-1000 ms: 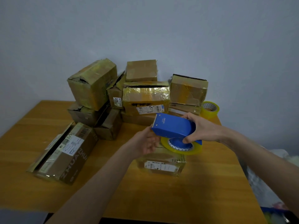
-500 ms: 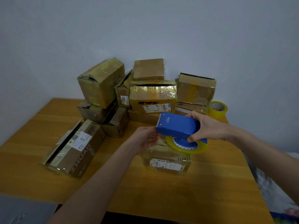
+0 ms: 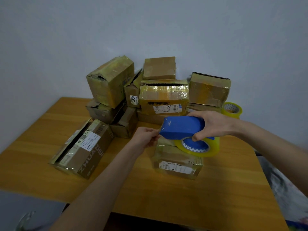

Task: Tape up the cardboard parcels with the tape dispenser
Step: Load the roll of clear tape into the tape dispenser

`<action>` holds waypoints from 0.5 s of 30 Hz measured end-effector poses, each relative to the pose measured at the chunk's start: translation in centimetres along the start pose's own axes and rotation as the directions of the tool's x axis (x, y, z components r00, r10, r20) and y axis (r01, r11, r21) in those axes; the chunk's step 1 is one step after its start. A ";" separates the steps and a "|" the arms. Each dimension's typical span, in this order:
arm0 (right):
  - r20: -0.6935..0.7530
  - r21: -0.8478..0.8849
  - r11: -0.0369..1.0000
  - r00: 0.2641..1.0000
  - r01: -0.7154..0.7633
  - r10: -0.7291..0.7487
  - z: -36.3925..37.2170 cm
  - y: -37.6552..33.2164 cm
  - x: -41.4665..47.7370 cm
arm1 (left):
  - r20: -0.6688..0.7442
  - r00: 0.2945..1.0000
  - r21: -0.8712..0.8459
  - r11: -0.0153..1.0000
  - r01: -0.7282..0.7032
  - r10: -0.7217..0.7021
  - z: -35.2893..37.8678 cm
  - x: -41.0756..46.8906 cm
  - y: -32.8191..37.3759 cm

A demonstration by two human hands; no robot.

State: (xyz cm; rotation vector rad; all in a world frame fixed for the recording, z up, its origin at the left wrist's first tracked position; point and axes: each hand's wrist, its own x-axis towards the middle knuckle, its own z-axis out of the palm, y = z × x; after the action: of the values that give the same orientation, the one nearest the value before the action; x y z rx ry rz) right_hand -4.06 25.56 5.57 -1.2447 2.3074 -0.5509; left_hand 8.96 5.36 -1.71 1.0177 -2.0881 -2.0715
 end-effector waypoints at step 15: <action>-0.012 -0.007 0.999 0.998 0.054 -0.054 0.3 0.0 -0.4 | 0.019 0.998 -0.037 0.997 -0.061 0.062 -1.6 0.1 -1.4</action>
State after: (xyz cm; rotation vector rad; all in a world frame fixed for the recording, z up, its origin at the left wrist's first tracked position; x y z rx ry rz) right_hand -3.62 25.87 5.41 -1.3139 2.2934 -0.5708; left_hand 10.22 4.05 -2.86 0.9202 -2.0555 -2.0906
